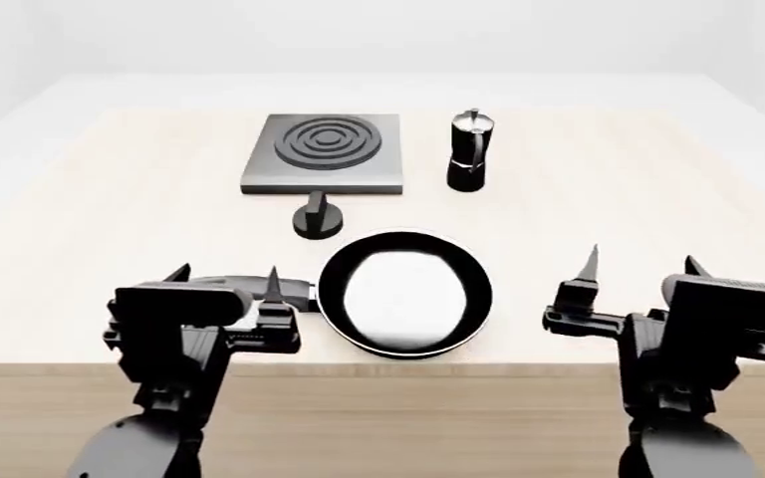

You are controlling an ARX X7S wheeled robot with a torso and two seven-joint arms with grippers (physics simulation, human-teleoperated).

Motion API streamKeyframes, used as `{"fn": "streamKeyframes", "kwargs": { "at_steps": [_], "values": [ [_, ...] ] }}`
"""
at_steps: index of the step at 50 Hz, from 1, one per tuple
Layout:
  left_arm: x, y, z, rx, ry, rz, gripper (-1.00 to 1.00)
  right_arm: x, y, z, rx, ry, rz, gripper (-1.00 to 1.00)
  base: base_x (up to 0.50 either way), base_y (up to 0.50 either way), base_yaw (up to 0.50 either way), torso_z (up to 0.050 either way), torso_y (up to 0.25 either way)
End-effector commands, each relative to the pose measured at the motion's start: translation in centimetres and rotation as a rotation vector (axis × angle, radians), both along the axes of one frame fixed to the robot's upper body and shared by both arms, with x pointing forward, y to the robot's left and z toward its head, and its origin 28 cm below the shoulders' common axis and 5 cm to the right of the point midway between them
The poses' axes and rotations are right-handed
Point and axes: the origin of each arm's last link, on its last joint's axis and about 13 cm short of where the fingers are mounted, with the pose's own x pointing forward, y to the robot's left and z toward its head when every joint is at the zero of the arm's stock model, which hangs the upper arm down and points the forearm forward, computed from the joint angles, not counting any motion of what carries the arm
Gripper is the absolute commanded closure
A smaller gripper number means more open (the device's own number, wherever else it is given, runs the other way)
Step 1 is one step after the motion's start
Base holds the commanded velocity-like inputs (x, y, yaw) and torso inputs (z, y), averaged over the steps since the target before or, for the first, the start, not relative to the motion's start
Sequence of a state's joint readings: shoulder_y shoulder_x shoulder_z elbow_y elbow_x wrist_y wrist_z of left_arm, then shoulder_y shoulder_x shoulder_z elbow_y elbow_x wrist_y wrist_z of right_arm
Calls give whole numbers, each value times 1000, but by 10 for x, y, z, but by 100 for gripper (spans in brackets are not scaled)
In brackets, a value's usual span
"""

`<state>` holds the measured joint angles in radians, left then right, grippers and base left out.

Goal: Turn on the stove and put the frying pan on it.

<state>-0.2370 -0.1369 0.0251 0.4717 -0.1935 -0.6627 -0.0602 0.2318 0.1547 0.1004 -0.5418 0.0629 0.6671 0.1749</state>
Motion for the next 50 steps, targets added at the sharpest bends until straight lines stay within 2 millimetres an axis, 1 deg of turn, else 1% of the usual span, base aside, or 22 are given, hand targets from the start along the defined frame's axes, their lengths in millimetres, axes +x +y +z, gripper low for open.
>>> {"fn": "streamKeyframes", "kwargs": {
  "at_steps": [1,4,8,21,34,50],
  "values": [
    [1,2,6,-4,-9,-5,-100,-28,-50,10,-4,-22,-316,-100,0,0,0,0,0],
    [0,2,7,0,-8,-8,-100,-32,-57,7,13,-10,-354,-100,0,0,0,0,0],
    [1,1,9,5,-10,-10,-100,-33,-60,2,15,-2,-361,-100,62,0,0,0,0],
    [2,2,8,9,-9,-1,-100,-32,-62,-4,3,43,-380,-100,500,0,0,0,0],
    [3,4,10,13,-10,5,-100,-32,-69,-1,8,49,-427,-100,500,0,0,0,0],
    [4,3,11,15,-10,0,-100,-31,-68,-6,12,65,-418,-100,500,0,0,0,1]
  ]
}}
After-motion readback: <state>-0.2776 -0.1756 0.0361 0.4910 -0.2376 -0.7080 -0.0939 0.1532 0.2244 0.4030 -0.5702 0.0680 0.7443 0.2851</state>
